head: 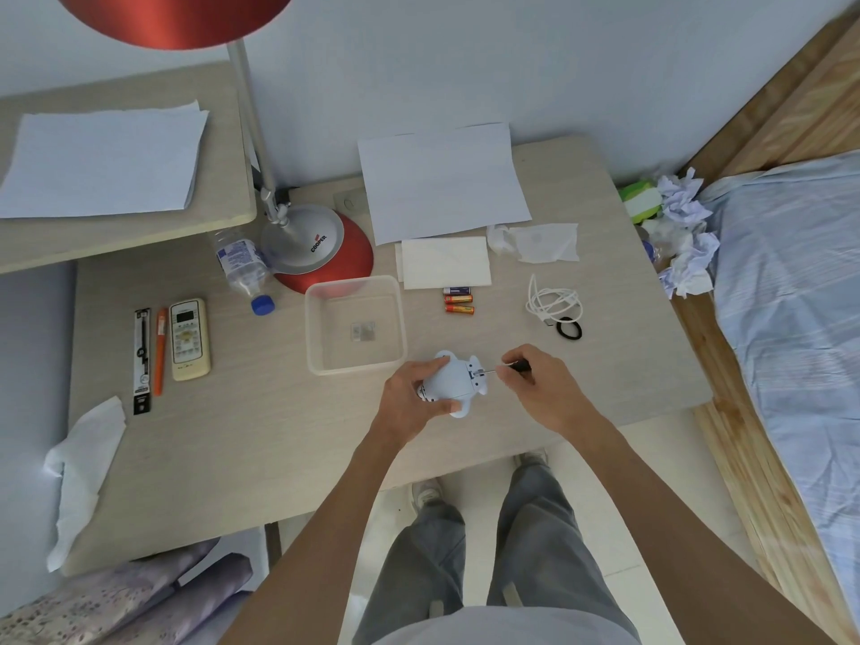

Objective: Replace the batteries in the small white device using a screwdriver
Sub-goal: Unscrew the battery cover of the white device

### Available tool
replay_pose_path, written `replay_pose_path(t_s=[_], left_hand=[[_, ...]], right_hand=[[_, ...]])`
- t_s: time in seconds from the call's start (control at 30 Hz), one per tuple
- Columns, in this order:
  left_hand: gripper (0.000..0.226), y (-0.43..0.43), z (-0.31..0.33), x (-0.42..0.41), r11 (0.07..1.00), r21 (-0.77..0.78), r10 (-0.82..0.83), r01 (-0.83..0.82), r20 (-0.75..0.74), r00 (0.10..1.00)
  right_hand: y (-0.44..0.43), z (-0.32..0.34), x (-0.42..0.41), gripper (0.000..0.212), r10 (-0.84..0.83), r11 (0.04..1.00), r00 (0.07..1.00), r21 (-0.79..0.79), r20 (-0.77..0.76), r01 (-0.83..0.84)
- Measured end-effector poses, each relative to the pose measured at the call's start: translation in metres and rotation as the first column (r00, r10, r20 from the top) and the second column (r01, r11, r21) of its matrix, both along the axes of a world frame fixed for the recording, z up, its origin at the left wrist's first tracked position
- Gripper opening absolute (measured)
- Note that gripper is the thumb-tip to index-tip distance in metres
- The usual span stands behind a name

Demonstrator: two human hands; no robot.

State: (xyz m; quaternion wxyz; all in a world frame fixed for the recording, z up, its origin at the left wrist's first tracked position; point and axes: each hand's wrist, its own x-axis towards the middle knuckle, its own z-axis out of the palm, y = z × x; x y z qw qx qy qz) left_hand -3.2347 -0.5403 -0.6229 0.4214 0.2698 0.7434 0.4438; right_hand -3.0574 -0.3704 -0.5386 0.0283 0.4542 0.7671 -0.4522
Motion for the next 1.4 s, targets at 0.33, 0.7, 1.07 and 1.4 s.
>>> replay_pose_path(t_s=[0.33,0.7,1.07,1.4], left_hand=[[0.08,0.001,-0.001,-0.002,1.0,-0.01,-0.011,0.011,0.009,1.0],[0.08,0.0,-0.001,0.003,0.999,-0.019,-0.035,0.034,-0.096,0.995],[0.08,-0.001,0.004,0.005,0.998,-0.038,-0.053,0.047,-0.158,0.986],[0.08,-0.007,0.004,0.005,0.998,-0.043,-0.058,0.05,-0.204,0.977]], right_hand=[[-0.005,-0.003,-0.004,0.013,0.028,0.997,0.998,0.073,-0.063,-0.023],[-0.008,-0.003,-0.004,0.012,0.015,0.993,0.995,0.122,-0.103,-0.002],[0.025,-0.017,0.042,0.013,-0.21,0.897,0.976,0.388,-0.05,0.213],[0.032,-0.045,0.054,0.018,-0.274,0.908,0.955,0.359,0.113,0.218]])
